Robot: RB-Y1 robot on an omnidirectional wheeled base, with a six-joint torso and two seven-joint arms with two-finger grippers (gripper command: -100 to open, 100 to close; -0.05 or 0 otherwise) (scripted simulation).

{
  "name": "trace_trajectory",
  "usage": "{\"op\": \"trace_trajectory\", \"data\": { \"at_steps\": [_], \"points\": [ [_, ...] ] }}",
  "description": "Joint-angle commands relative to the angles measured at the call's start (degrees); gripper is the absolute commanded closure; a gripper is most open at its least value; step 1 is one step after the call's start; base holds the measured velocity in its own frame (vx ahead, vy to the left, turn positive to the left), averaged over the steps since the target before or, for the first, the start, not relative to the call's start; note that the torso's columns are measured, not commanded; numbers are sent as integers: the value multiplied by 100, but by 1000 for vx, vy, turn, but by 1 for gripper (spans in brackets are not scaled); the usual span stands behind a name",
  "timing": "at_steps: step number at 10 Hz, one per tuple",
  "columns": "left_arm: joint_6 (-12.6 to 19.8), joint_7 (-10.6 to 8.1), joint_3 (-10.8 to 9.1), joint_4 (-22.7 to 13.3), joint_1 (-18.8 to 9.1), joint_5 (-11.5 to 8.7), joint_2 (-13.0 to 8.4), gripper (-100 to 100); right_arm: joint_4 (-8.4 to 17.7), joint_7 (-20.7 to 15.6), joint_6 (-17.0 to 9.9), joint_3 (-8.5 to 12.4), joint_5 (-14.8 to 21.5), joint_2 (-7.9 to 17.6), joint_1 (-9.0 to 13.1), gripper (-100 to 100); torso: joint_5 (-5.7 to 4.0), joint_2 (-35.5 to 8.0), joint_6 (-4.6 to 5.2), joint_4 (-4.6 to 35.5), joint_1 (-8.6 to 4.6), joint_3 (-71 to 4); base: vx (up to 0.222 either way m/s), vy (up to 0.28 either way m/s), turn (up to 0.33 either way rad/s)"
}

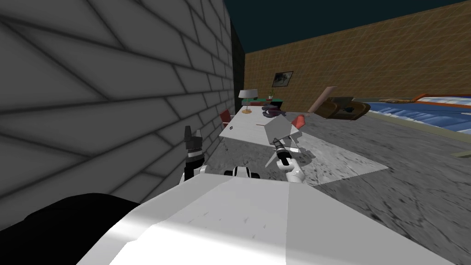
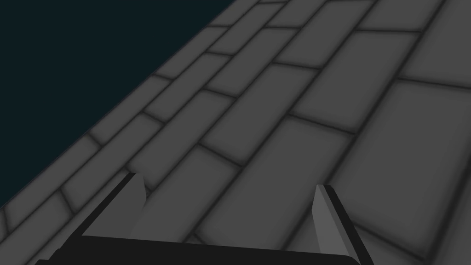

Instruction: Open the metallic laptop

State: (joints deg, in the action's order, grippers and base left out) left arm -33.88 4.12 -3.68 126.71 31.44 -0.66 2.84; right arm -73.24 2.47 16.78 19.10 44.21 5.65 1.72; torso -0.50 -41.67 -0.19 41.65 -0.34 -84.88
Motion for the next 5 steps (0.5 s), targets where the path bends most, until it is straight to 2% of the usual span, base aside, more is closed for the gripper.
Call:
{"op": "trace_trajectory", "data": {
  "at_steps": [1,2,5],
  "points": [
    [0,0,0,0,0,0,0,0,66,19,110,32,-101,-70,-8,100,0,3,5,-2,-4,-2,4,-17,-27],
    [0,0,0,0,0,0,0,0,11,155,-140,-56,-91,51,145,-100,14,-3,2,17,5,0,-64,-15,98],
    [0,0,1,0,-2,0,0,0,-57,346,-587,-200,-54,231,374,-100,47,-69,18,63,30,39,-100,-20,73]
  ]
}}
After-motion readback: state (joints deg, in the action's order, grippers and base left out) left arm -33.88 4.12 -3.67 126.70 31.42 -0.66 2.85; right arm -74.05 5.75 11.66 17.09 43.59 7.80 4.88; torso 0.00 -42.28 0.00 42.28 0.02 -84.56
